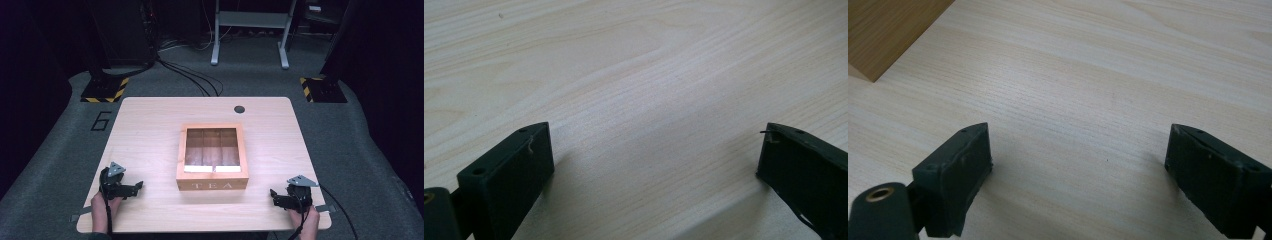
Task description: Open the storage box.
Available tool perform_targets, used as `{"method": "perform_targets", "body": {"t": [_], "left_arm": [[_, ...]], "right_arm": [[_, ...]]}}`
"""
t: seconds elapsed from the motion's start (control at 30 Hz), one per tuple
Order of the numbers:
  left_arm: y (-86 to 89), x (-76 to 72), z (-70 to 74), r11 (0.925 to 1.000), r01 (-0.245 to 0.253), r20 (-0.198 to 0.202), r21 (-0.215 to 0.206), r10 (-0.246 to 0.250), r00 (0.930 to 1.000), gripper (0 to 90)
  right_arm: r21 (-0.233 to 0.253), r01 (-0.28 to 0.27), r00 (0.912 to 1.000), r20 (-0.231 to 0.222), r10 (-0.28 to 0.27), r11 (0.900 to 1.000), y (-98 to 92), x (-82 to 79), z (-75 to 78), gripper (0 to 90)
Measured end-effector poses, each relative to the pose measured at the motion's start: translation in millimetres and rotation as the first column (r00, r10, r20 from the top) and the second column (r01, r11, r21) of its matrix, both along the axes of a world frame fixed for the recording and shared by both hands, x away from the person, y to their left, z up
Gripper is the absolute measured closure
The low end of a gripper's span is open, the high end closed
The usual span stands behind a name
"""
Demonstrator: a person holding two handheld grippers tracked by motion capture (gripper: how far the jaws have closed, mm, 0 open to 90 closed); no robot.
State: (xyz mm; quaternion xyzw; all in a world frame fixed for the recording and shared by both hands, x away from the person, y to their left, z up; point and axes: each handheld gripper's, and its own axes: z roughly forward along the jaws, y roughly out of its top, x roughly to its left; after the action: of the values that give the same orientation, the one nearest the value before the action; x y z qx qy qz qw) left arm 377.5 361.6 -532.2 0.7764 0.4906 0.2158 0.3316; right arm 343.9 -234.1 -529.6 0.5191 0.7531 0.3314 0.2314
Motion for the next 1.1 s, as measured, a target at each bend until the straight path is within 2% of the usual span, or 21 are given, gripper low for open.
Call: {"method": "perform_targets", "body": {"t": [0.33, 0.4, 0.47, 0.77, 0.87, 1.0, 1.1], "left_arm": [[0.0, 0.1, 0.0, 1.0, 0.001, 0.002, 0.001, -0.001, 1.0, 1.2], [0.0, 0.1, 0.0, 1.0, 0.0, 0.002, 0.0, 0.0, 1.0, 1.2], [0.1, 0.2, 0.0, 1.0, 0.0, 0.001, 0.001, 0.0, 1.0, 1.2], [0.0, 0.0, 0.1, 1.0, -0.001, 0.001, 0.001, 0.001, 1.0, 1.2], [0.0, 0.1, 0.1, 1.0, 0.0, 0.0, 0.0, 0.0, 1.0, 1.2], [0.0, 0.2, 0.0, 1.0, 0.0, 0.001, 0.0, 0.0, 1.0, 1.2], [0.0, 0.2, 0.0, 1.0, 0.0, 0.001, 0.0, 0.0, 1.0, 1.2]], "right_arm": [[0.001, 0.001, 1.0, -0.001, -0.001, 1.0, 0.2, -0.2, 0.0, 10.4], [0.001, 0.003, 1.0, 0.0, -0.003, 1.0, 0.4, 0.2, -0.2, 7.5], [-0.009, 0.005, 0.9997, -0.025, -0.005, 1.0, 1.3, 2.0, -0.8, 0.0], [-0.017, 0.005, 0.9987, -0.051, -0.006, 1.0, 1.3, 3.5, 1.4, 0.0], [0.056, -0.006, 0.9994, -0.033, 0.008, 0.998, 1.7, 0.1, 4.6, 0.0], [0.104, -0.045, 0.999, 0.006, 0.044, 0.994, 8.8, -6.0, 14.7, 1.1], [0.12, -0.082, 0.9963, 0.032, 0.079, 0.989, 17.8, -8.1, 21.9, 3.2]]}}
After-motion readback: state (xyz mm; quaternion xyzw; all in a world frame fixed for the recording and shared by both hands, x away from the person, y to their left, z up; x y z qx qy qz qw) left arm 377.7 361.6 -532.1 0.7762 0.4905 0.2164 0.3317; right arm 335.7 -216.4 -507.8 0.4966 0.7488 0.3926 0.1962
